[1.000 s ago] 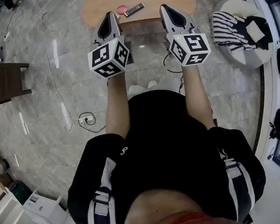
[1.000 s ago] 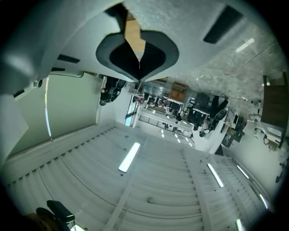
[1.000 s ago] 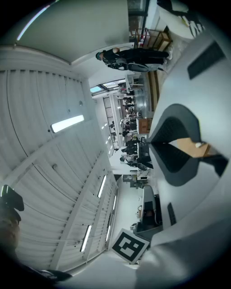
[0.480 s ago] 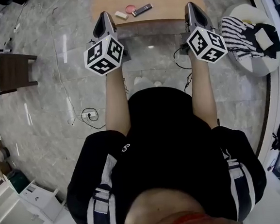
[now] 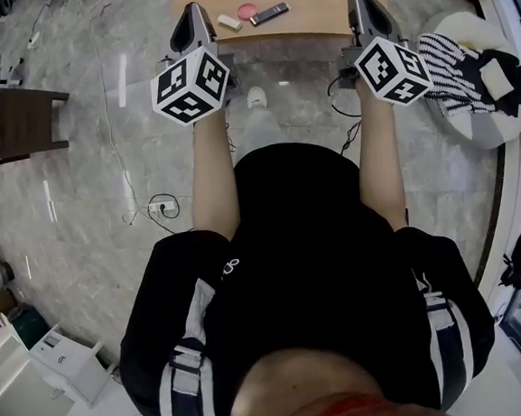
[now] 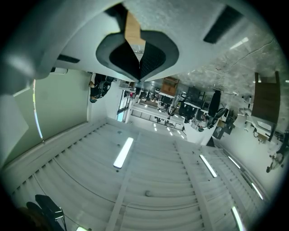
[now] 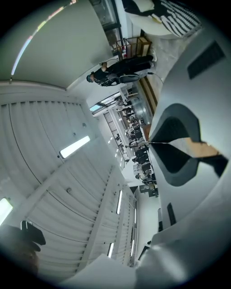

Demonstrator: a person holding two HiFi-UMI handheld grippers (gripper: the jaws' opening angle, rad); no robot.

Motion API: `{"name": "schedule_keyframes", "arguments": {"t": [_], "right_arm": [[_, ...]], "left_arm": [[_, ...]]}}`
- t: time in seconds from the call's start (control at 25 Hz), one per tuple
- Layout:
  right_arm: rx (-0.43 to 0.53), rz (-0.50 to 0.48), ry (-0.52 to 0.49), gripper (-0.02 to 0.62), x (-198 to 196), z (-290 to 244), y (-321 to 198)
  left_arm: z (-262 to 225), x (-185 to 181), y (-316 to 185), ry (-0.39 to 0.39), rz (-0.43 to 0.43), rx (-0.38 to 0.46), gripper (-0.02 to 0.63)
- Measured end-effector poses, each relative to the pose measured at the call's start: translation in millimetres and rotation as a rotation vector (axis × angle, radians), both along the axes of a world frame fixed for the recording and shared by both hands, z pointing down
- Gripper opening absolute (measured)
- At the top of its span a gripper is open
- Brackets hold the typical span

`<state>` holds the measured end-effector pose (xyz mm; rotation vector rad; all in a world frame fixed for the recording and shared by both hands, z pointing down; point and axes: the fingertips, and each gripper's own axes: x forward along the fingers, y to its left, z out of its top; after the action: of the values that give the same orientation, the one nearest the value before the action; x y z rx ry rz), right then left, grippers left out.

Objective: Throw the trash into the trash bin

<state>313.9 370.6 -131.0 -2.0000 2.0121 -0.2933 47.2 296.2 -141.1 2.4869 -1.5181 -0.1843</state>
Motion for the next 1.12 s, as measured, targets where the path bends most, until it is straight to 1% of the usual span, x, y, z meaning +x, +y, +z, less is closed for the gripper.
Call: {"name": "schedule_keyframes", "arguments": {"t": [0.32, 0.44, 0.52, 0.6, 0.68, 0.76, 0.96, 1.12], "right_arm": [[-0.003, -0.025, 0.029, 0.011, 0, 10, -47], [-0.003, -0.019, 0.013, 0.011, 10, 14, -69], [0.015, -0.019, 0.007, 0.011, 11, 14, -88], [0.056, -0.047, 0.015, 0.011, 2, 8, -108], [0.086, -0.086, 0.032, 0.011, -9, 3, -131], [0.091, -0.108, 0.05, 0.011, -16, 3, -159], [0.061, -0.145, 0.054, 0.011, -40, 16, -236], [0.041, -0.152, 0.061, 0.011, -54, 22, -294]], "left_arm": [[17, 5, -51, 0.026, 0.001, -0.012, 0.008], [22, 17, -74, 0.009, 0.016, -0.016, 0.009], [29, 20, -94, -0.002, 0.022, -0.029, 0.009], [36, 16, -115, 0.0, 0.011, -0.049, 0.009], [44, 13, -138, -0.001, -0.001, -0.069, 0.009], [52, 15, -162, -0.013, 0.001, -0.084, 0.009], [69, 11, -226, -0.066, 0.018, -0.119, 0.009], [74, 7, -283, -0.103, 0.035, -0.137, 0.009]]}}
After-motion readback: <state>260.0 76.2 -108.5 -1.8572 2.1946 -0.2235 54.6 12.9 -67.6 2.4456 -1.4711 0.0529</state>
